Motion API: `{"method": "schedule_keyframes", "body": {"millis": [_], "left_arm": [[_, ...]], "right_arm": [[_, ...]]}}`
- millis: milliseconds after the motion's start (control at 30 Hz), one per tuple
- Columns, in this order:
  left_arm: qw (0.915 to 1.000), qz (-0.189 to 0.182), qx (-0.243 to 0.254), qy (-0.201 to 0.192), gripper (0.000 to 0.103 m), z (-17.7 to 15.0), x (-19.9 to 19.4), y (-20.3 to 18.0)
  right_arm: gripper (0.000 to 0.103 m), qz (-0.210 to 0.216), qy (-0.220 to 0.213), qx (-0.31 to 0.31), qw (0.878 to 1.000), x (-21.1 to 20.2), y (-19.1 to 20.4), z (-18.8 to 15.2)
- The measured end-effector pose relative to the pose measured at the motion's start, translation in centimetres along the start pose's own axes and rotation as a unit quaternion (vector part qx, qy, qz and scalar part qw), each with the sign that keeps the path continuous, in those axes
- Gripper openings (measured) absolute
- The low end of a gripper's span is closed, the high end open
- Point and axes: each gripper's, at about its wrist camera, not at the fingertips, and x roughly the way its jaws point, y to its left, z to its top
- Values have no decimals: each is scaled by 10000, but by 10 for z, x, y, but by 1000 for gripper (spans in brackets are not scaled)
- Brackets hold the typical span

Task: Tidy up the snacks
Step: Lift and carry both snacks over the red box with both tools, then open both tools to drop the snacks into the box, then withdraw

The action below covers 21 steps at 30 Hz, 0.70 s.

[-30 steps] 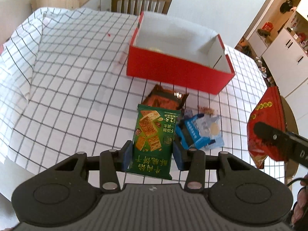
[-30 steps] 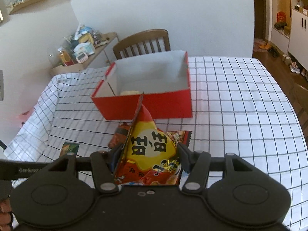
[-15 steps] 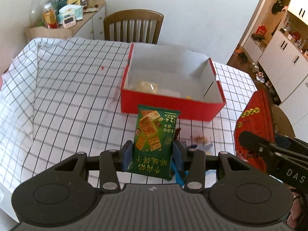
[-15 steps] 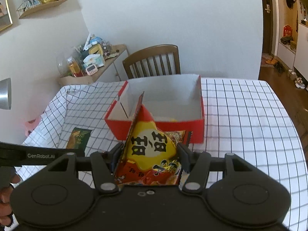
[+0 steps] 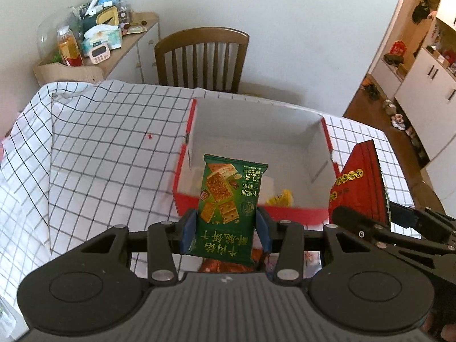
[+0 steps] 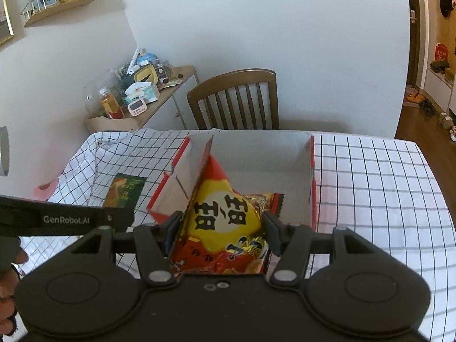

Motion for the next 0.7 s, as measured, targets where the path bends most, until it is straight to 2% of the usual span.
{"method": "schedule_keyframes", "body": {"millis": [367, 700], "left_arm": [[9996, 240, 0, 123, 43, 48, 56, -2], [9965, 550, -81, 618, 43, 47, 121, 8]], "right_arm": [[59, -89, 84, -79, 9999, 55, -21, 38], [59, -243, 576, -146, 9979, 130, -41, 41]]}}
